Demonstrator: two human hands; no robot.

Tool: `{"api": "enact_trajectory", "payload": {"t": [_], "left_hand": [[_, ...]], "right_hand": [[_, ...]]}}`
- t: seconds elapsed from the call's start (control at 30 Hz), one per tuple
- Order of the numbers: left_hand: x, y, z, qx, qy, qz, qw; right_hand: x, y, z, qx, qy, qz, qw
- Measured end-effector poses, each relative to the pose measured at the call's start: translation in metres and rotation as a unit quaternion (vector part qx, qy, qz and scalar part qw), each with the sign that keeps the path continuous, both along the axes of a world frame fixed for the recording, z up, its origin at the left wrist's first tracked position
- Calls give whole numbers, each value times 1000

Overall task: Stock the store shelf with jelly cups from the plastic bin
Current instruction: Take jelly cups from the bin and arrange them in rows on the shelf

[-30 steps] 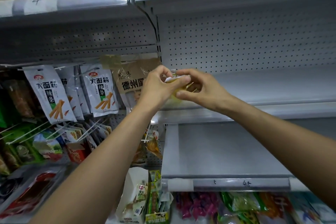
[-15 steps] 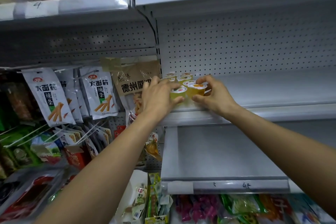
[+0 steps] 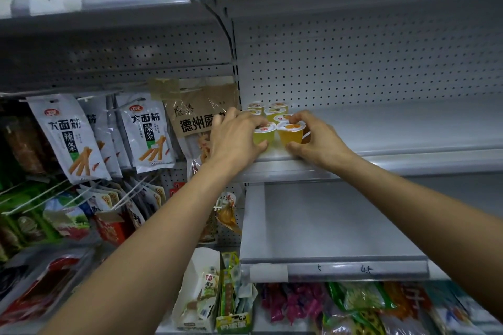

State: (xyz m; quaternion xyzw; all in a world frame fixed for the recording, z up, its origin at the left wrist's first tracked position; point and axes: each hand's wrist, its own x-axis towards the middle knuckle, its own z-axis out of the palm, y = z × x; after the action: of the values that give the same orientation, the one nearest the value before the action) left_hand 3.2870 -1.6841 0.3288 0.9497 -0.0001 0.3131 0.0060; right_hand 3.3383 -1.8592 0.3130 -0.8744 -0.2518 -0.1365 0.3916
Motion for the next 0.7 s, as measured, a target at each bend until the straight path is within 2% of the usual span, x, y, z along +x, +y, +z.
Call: {"api": "enact_trajectory", "payload": {"t": [0.13,0.2,0.3,0.37,0.53,0.7], "left_hand": [[-19,0,-8,-55,-24,-11,998],[-33,1,-16,-81,-43,-27,995],[-60,4,-35,-119,-58,-45,990],[-80,8,-53,-142,-56,-48,987],[-124,32,-115,-190,3,-36,981],[-163,50,-198,-256,113,-28,960]], "right_hand": [[-11,-10,-2,-96,-108,-77,987],[-22,-14,-4,-104,-183,-107,972],[-45,-15,-16,-84,-274,-82,955],[-64,-13,-29,-79,-302,-55,948],[-108,0,-80,-93,-253,15,963],[-143,20,-162,-131,-115,73,982]]}}
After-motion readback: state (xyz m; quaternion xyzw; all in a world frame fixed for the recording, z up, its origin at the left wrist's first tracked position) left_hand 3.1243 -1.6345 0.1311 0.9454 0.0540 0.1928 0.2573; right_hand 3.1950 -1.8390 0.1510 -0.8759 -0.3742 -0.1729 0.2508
